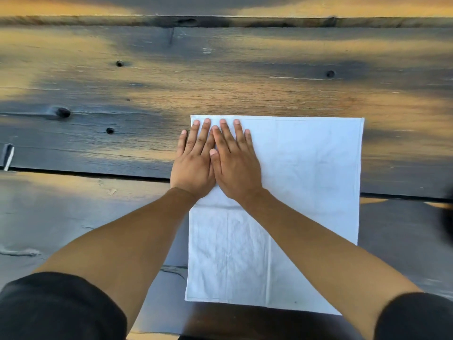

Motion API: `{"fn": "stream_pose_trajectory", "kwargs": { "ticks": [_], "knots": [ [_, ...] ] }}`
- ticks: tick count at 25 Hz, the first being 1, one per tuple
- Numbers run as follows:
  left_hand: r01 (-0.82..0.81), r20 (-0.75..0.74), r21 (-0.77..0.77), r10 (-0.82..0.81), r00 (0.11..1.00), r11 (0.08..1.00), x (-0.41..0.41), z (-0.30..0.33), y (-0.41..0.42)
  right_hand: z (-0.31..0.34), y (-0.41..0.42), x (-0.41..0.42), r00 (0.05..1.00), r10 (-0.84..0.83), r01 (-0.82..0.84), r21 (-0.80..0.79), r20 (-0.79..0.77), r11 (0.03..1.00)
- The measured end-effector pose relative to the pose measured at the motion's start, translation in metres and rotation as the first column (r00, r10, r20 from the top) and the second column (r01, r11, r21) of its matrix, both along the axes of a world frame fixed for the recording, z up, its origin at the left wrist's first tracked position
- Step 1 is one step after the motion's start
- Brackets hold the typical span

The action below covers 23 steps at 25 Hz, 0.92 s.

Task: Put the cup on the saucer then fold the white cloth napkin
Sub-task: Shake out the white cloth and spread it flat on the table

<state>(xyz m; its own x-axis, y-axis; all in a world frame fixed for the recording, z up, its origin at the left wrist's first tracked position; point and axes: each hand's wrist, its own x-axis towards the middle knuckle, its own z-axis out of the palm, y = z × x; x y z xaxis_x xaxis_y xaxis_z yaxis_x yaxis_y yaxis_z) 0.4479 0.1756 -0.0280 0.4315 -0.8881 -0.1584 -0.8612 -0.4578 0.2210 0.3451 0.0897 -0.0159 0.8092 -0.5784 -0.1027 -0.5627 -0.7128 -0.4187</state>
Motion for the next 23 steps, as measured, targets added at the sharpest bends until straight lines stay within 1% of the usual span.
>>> {"fn": "stream_pose_trajectory", "kwargs": {
  "ticks": [2, 5, 8, 12, 15, 23],
  "knots": [
    [0.000, 0.002, -0.012, 0.000, 1.000, 1.000, 0.000, -0.001, 0.000, -0.008, -0.005, -0.005, 1.000, 0.015, -0.016, -0.046, -0.026, 0.999],
    [0.009, 0.015, -0.009, -0.009, 1.000, 1.000, 0.001, 0.000, 0.000, -0.013, -0.029, -0.038, 0.996, 0.018, -0.033, -0.166, -0.090, 0.986],
    [-0.001, 0.018, -0.019, 0.002, 1.000, 1.000, -0.001, -0.002, -0.001, -0.017, -0.066, -0.090, 0.988, -0.074, 0.041, -0.231, -0.135, 0.972],
    [-0.017, 0.009, -0.051, 0.018, 1.000, 0.999, -0.001, -0.004, 0.000, -0.017, -0.104, -0.147, 0.962, -0.194, 0.144, -0.248, -0.191, 0.958],
    [-0.031, -0.005, -0.059, 0.030, 1.000, 0.998, 0.000, -0.005, 0.001, -0.017, -0.106, -0.151, 0.958, -0.213, 0.163, -0.250, -0.190, 0.954],
    [-0.032, -0.046, -0.111, 0.027, 0.999, 0.993, -0.001, -0.007, 0.004, -0.023, -0.106, -0.152, 0.962, -0.200, 0.141, -0.288, -0.186, 0.947]
  ]
}}
